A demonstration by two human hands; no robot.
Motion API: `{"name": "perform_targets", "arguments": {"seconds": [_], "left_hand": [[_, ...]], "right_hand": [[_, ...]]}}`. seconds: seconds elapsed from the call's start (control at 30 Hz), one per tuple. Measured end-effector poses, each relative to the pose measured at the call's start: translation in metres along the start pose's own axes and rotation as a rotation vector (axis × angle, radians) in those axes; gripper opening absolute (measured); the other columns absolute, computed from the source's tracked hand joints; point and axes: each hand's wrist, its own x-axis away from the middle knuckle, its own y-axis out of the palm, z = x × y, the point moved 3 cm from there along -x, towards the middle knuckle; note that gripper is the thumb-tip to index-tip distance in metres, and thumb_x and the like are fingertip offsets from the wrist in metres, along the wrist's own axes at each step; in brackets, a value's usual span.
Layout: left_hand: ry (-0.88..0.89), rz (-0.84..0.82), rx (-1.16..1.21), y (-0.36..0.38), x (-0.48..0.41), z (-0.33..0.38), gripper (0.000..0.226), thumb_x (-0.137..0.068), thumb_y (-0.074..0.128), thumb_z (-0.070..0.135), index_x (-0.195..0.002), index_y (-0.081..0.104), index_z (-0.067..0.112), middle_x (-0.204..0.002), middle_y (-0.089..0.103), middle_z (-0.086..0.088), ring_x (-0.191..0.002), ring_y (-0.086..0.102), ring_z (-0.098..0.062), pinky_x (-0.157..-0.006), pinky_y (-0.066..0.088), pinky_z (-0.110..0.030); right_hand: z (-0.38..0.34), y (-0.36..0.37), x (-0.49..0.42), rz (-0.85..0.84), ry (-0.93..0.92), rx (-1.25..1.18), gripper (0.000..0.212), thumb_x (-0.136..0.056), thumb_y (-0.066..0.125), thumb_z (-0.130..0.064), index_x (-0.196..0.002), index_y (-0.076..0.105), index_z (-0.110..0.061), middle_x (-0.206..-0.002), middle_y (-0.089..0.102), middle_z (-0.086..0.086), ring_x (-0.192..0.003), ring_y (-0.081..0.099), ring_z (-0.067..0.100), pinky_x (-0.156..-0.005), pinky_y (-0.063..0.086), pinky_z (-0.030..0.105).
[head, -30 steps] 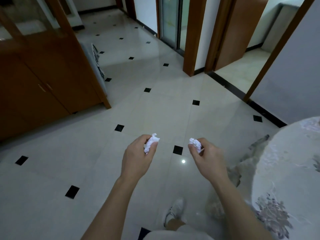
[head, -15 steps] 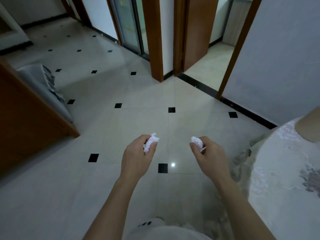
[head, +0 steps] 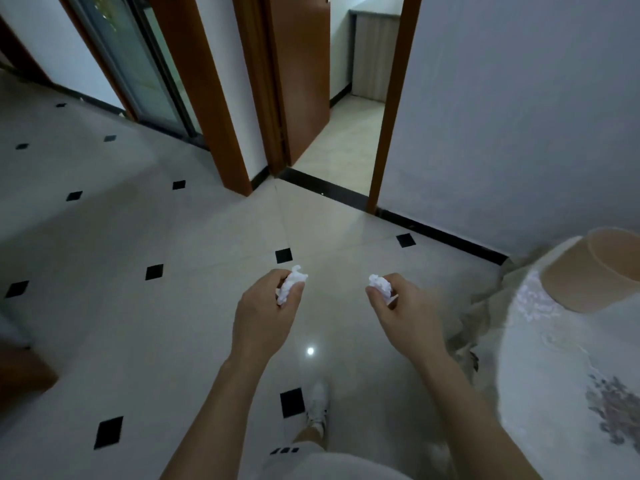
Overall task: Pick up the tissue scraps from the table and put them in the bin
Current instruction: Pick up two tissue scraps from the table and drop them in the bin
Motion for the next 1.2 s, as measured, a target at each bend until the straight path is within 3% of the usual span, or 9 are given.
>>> {"name": "perform_targets", "arguments": {"seconds": [0.1,0.2,0.3,0.47,0.57,0.73,0.97,1.1,1.2], "left_hand": [[0.059,-0.035,-0.009,0.01,-0.072,-0.003,0.005,-0.094,0.06,0.038,-0.092,0.063,0.033,-0.071,0.06,0.016,-0.067,0.057,-0.003,-0.055,0.036,-0.015],[0.104,-0.094,0.009,0.023,-0.135,-0.001,0.009,-0.095,0.059,0.039,-0.097,0.064,0.032,-0.083,0.067,0.018,-0.067,0.058,-0.003,-0.056,0.04,-0.017],[0.158,-0.161,0.017,0.042,-0.182,0.005,0.011,-0.095,0.058,0.04,-0.099,0.064,0.032,-0.079,0.066,0.015,-0.068,0.058,-0.002,-0.055,0.037,-0.013],[0.204,-0.25,0.087,0.076,-0.237,0.016,0.007,-0.095,0.059,0.036,-0.098,0.064,0.032,-0.087,0.065,0.019,-0.074,0.06,-0.003,-0.057,0.045,-0.019],[0.22,-0.293,0.107,0.1,-0.263,0.018,0.012,-0.096,0.059,0.033,-0.101,0.067,0.025,-0.094,0.065,0.017,-0.075,0.062,-0.004,-0.061,0.05,-0.02],[0.273,-0.334,0.094,0.149,-0.304,0.037,0.011,-0.096,0.057,0.036,-0.096,0.064,0.028,-0.079,0.068,0.006,-0.07,0.061,-0.006,-0.061,0.053,-0.027],[0.386,-0.457,0.059,0.241,-0.368,0.107,0.018,-0.095,0.055,0.041,-0.103,0.062,0.027,-0.077,0.057,0.019,-0.071,0.058,0.002,-0.06,0.039,-0.008],[0.473,-0.556,0.078,0.299,-0.397,0.165,0.02,-0.095,0.057,0.04,-0.106,0.065,0.026,-0.083,0.065,0.01,-0.074,0.06,-0.002,-0.06,0.041,-0.01],[0.531,-0.613,0.12,0.343,-0.412,0.207,0.02,-0.095,0.06,0.035,-0.109,0.066,0.022,-0.096,0.07,0.006,-0.081,0.063,-0.006,-0.066,0.052,-0.022]], "right_hand": [[-0.01,0.006,-0.059,0.047,0.017,0.033,0.027,-0.094,0.056,-0.044,-0.082,0.061,-0.021,-0.068,0.058,-0.016,-0.064,0.056,0.002,-0.055,0.04,0.016],[-0.017,0.007,-0.112,0.098,0.051,0.043,0.031,-0.095,0.053,-0.048,-0.087,0.063,-0.02,-0.072,0.06,-0.015,-0.066,0.058,0.003,-0.058,0.05,0.026],[-0.017,0.003,-0.15,0.156,0.097,0.049,0.029,-0.095,0.052,-0.049,-0.086,0.062,-0.024,-0.069,0.054,-0.021,-0.065,0.056,-0.001,-0.054,0.041,0.019],[0.001,-0.004,-0.186,0.209,0.196,0.077,0.029,-0.094,0.051,-0.05,-0.084,0.06,-0.024,-0.068,0.06,-0.012,-0.062,0.057,0.004,-0.049,0.037,0.02],[0.019,-0.008,-0.201,0.231,0.243,0.094,0.03,-0.094,0.052,-0.048,-0.081,0.059,-0.022,-0.065,0.059,-0.01,-0.06,0.056,0.003,-0.047,0.03,0.012],[0.053,-0.021,-0.235,0.27,0.301,0.104,0.032,-0.094,0.053,-0.048,-0.082,0.06,-0.019,-0.063,0.059,-0.008,-0.059,0.056,0.005,-0.046,0.033,0.017],[0.117,-0.068,-0.299,0.363,0.408,0.104,0.03,-0.094,0.054,-0.047,-0.076,0.054,-0.023,-0.062,0.057,-0.006,-0.059,0.056,0.01,-0.052,0.042,0.03],[0.148,-0.116,-0.34,0.442,0.438,0.144,0.028,-0.093,0.055,-0.047,-0.082,0.057,-0.021,-0.068,0.06,-0.005,-0.063,0.055,0.014,-0.055,0.044,0.031],[0.168,-0.154,-0.359,0.524,0.438,0.147,0.026,-0.094,0.057,-0.043,-0.077,0.053,-0.024,-0.064,0.053,-0.008,-0.061,0.05,0.014,-0.05,0.034,0.027]]}}
